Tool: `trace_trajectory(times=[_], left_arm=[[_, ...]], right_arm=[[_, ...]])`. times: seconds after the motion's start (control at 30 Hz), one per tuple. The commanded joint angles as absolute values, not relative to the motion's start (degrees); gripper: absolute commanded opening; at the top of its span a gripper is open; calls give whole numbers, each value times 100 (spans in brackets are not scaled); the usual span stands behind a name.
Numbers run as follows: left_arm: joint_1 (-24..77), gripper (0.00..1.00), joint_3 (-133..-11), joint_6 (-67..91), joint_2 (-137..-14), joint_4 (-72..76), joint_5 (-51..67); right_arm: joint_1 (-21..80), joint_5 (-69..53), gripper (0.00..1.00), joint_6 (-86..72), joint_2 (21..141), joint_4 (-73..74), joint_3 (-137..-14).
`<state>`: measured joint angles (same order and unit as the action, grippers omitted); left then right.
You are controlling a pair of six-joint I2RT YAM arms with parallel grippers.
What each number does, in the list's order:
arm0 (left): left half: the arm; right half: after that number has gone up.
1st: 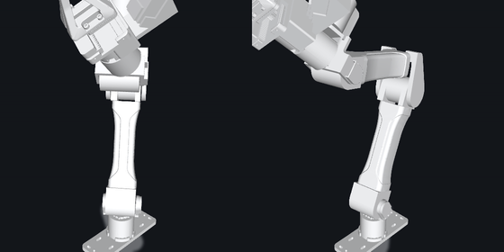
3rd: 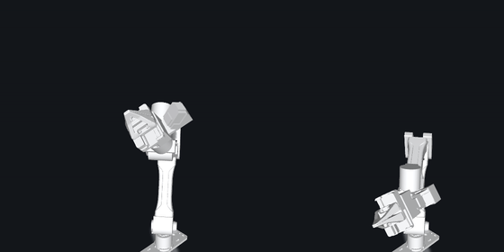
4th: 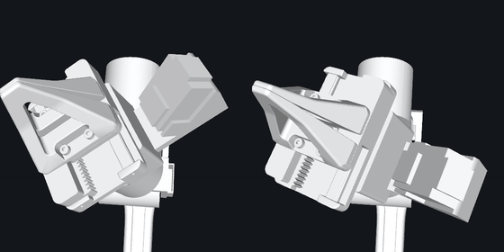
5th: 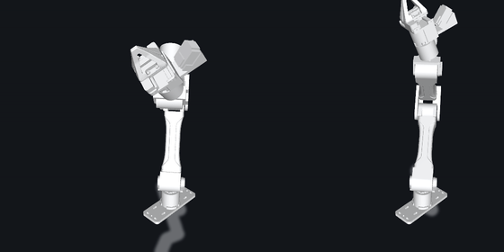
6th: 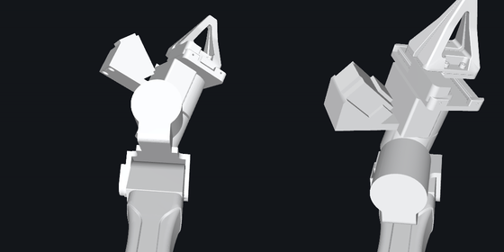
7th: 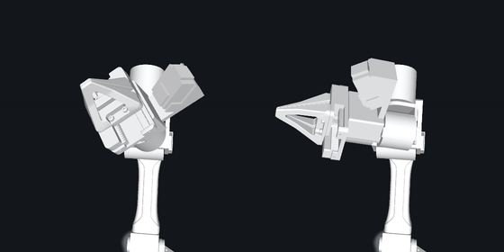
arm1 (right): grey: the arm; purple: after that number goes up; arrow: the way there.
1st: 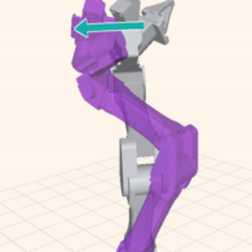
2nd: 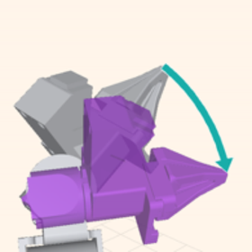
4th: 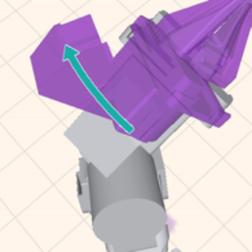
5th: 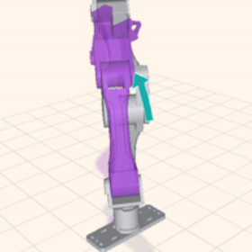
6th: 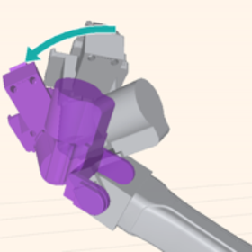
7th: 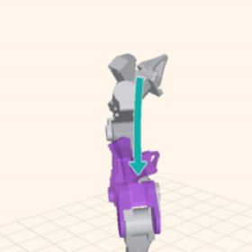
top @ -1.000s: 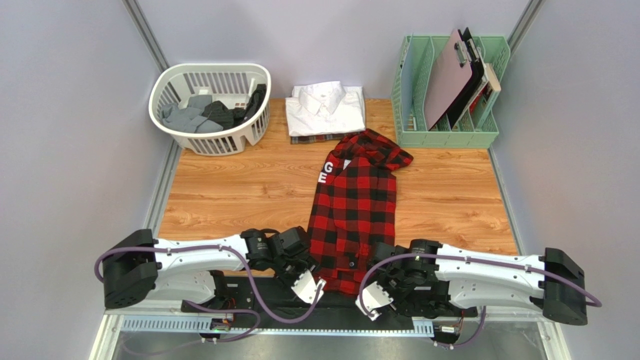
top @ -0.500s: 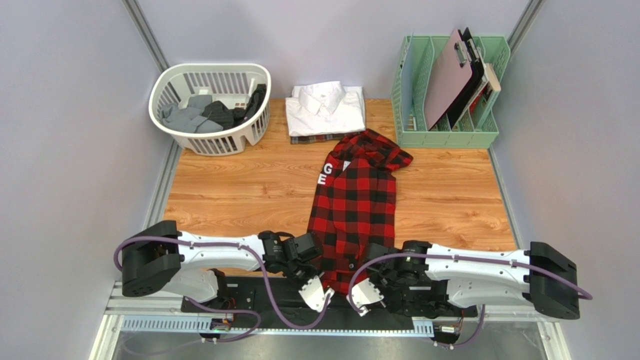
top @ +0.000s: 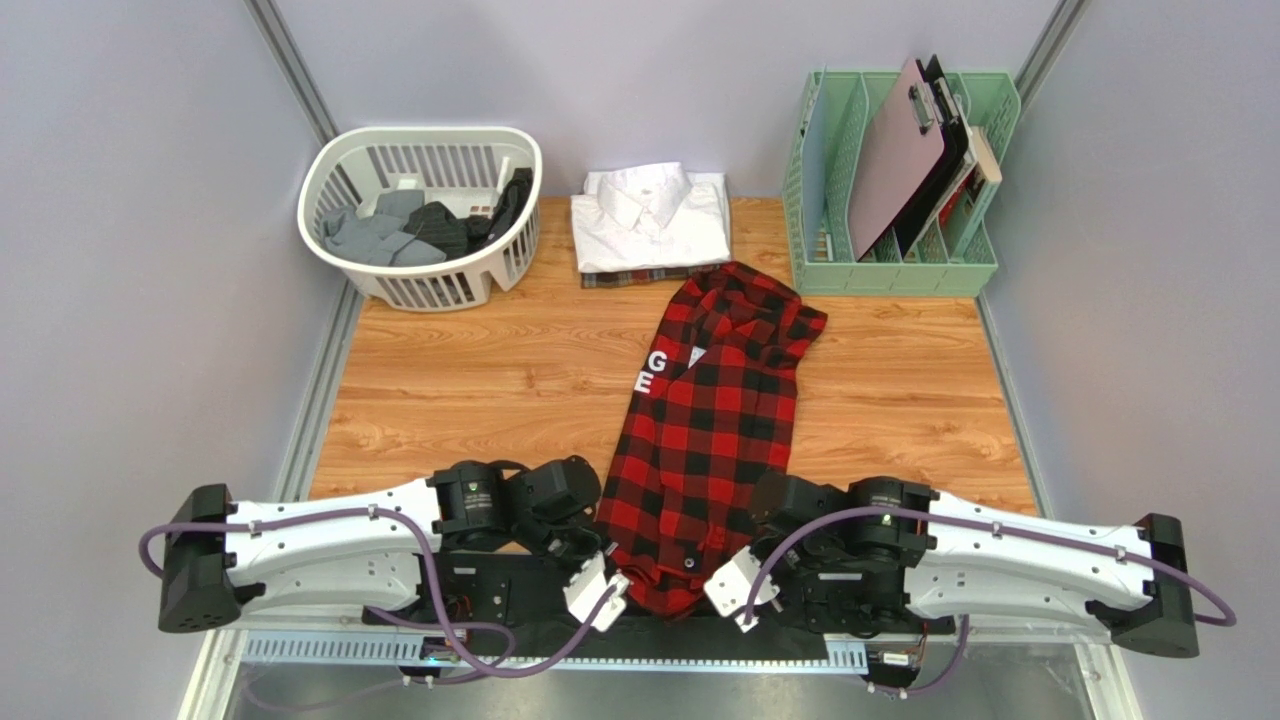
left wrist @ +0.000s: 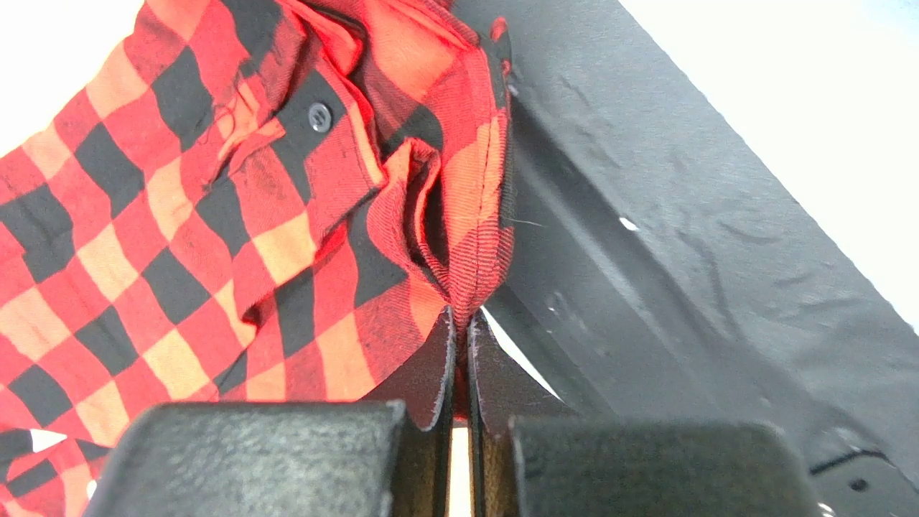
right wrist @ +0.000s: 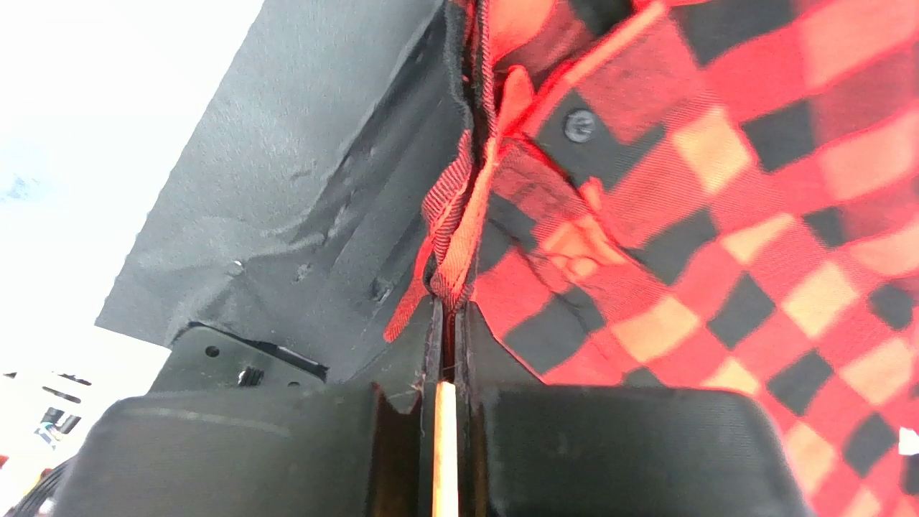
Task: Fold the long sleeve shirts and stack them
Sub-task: Fold the shirt
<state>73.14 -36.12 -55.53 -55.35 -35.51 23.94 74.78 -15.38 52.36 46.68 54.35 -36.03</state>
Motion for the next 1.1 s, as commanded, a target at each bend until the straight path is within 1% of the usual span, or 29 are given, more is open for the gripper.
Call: trace_trajectory(times=[0.0, 0.13, 0.23, 0.27, 0.3, 0.33, 0.37, 0.43, 0.47, 0.53, 0.57, 0.63, 0.67, 0.77, 0.87, 1.0, 1.07], left_arm=[[7330, 0, -3876, -5414, -5467, -3973, 2673], [6857, 0, -4182, -5528, -5668, -3920, 2820], [6356, 0, -4587, -5642, -6037, -3876, 3004], [6207, 0, -4710, -5660, -6247, -3841, 3075], [5927, 0, -4998, -5686, -6388, -3806, 3146], [5785, 0, -5158, -5695, -6529, -3780, 3294], [5644, 0, -5324, -5695, -6870, -3771, 3348], [5257, 0, -5782, -5617, -7275, -3509, 3323], [5143, 0, -5931, -5616, -7730, -3446, 3314], [4800, 0, -6414, -5494, -8198, -3158, 3244], [4686, 0, -6573, -5476, -8661, -3094, 3234], [4413, 0, -6977, -5484, -9112, -2928, 3164], [4351, 0, -7092, -5667, -9514, -2927, 3155], [4272, 0, -7382, -5827, -10140, -2743, 2804], [4263, 0, -7436, -5854, -10501, -2514, 2541], [4271, 2, -7348, -6098, -10679, -2618, 2119], [4289, 2, -7260, -6187, -10618, -2785, 2066]], right_arm=[[7532, -1539, 0, 4922, 4597, 5730, -3911], [7349, -1213, 0, 4930, 4412, 5704, -3858], [6691, -1221, 0, 5211, 4359, 5695, -3998], [6140, -1291, 0, 5316, 4394, 5695, -4173], [5813, -1510, 0, 5552, 4455, 5695, -4271], [5488, -1642, 0, 5668, 4682, 5721, -4376], [4849, -1757, 0, 5782, 4806, 5722, -4507], [4213, -2126, 0, 6221, 5305, 5713, -4798], [3618, -2249, 0, 6405, 5509, 5695, -4860], [3122, -2461, 0, 6774, 5834, 5469, -4992], [2737, -2461, 0, 6872, 6236, 5354, -5018], [2419, -2566, 0, 7048, 6660, 5056, -5176], [2199, -2575, 0, 7092, 7062, 4984, -5238], [1978, -2558, 0, 7145, 7619, 4606, -5361], [1960, -2356, 0, 7041, 8242, 4062, -5379], [1951, -2294, 1, 6707, 9103, 3937, -5660], [1977, -2311, 1, 6653, 9228, 3972, -5634]])
